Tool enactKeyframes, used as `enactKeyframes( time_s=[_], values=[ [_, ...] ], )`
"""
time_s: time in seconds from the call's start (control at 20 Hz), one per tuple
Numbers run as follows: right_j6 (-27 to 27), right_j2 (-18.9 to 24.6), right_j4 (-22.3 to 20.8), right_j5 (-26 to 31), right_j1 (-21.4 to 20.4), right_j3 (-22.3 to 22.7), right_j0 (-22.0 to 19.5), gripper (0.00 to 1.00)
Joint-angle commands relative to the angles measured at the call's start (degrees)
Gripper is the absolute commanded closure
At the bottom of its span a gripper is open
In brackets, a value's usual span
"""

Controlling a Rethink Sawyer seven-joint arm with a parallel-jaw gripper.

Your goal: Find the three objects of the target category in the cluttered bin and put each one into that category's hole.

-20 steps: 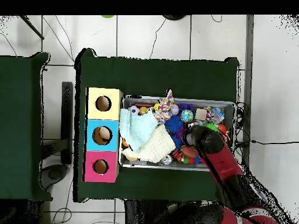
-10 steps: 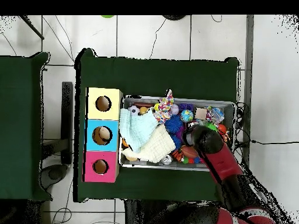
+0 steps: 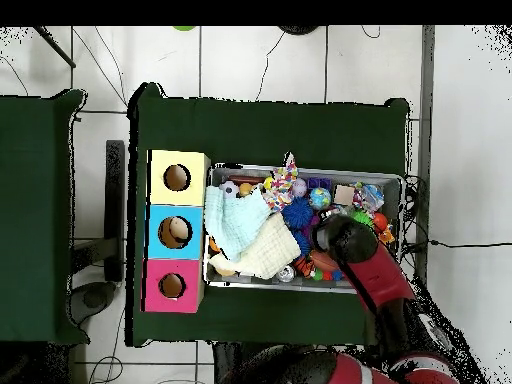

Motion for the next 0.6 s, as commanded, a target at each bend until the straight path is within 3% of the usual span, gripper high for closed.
enactKeyframes(
  time_s=[0.05, 0.2, 0.45, 0.6],
  values=[
    [6.82, 0.23, -1.40, 3.33, 0.13, -4.35, 0.70, 0.00],
    [6.42, 1.34, -1.26, 2.03, 0.68, -4.54, -0.20, 0.00],
    [4.64, 5.68, -3.39, -5.72, 2.60, -4.87, -3.70, 0.00],
    [4.44, 5.38, -4.39, -7.18, 4.16, -6.32, -3.86, 0.00]
  ],
)
